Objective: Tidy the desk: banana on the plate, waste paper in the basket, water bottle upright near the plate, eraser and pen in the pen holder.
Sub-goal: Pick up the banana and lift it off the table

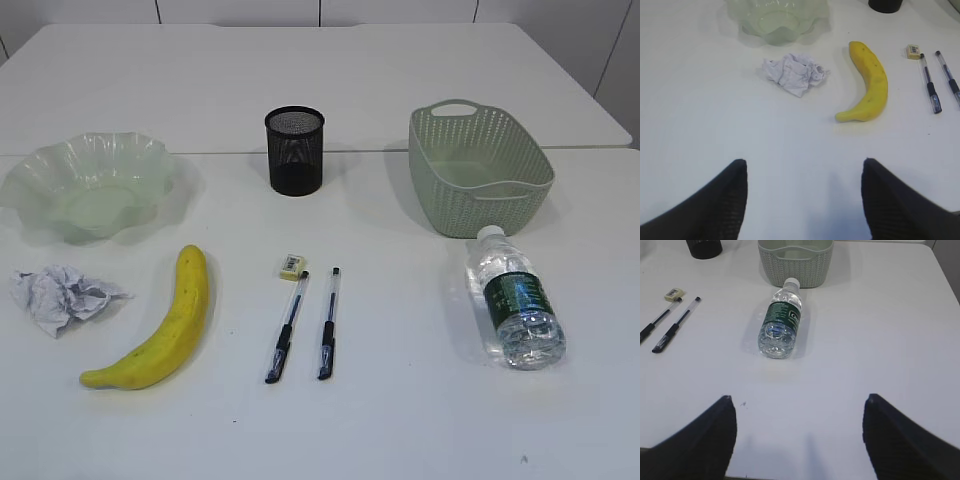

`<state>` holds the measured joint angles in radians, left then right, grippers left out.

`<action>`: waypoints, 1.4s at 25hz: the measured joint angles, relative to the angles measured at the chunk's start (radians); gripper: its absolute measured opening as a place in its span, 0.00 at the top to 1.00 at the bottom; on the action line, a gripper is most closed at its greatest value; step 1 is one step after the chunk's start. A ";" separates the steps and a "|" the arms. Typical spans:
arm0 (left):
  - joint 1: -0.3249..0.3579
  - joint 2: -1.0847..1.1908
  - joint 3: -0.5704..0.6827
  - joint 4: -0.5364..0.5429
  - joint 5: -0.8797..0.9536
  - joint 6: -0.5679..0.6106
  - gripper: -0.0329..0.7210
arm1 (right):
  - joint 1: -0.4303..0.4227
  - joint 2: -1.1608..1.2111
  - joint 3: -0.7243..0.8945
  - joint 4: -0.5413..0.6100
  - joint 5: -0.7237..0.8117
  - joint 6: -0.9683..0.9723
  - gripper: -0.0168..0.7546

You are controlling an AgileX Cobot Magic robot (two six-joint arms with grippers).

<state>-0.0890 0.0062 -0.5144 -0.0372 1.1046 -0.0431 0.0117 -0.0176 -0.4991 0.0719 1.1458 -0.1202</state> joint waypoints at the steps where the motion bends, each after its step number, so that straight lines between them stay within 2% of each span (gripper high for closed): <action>1: 0.000 0.000 0.000 0.000 0.000 0.000 0.29 | 0.000 0.000 0.000 0.000 0.000 0.000 0.22; 10: 0.000 0.000 0.000 -0.027 -0.010 0.000 0.30 | 0.000 0.000 0.000 0.013 0.000 0.000 0.22; 16: 0.000 0.036 -0.034 -0.080 -0.049 0.008 0.30 | 0.000 0.000 -0.027 0.027 -0.064 0.005 0.22; 20: 0.000 0.178 -0.100 -0.120 -0.052 0.063 0.30 | 0.000 0.013 -0.038 0.035 -0.074 0.006 0.22; 26: 0.000 0.413 -0.236 -0.126 -0.099 0.143 0.34 | 0.000 0.154 -0.069 0.085 -0.124 0.006 0.22; 35: -0.021 0.654 -0.317 -0.159 -0.196 0.192 0.35 | 0.000 0.378 -0.136 0.126 -0.173 -0.055 0.22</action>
<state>-0.1097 0.6607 -0.8319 -0.1960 0.9088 0.1491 0.0117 0.3607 -0.6350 0.1981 0.9732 -0.1755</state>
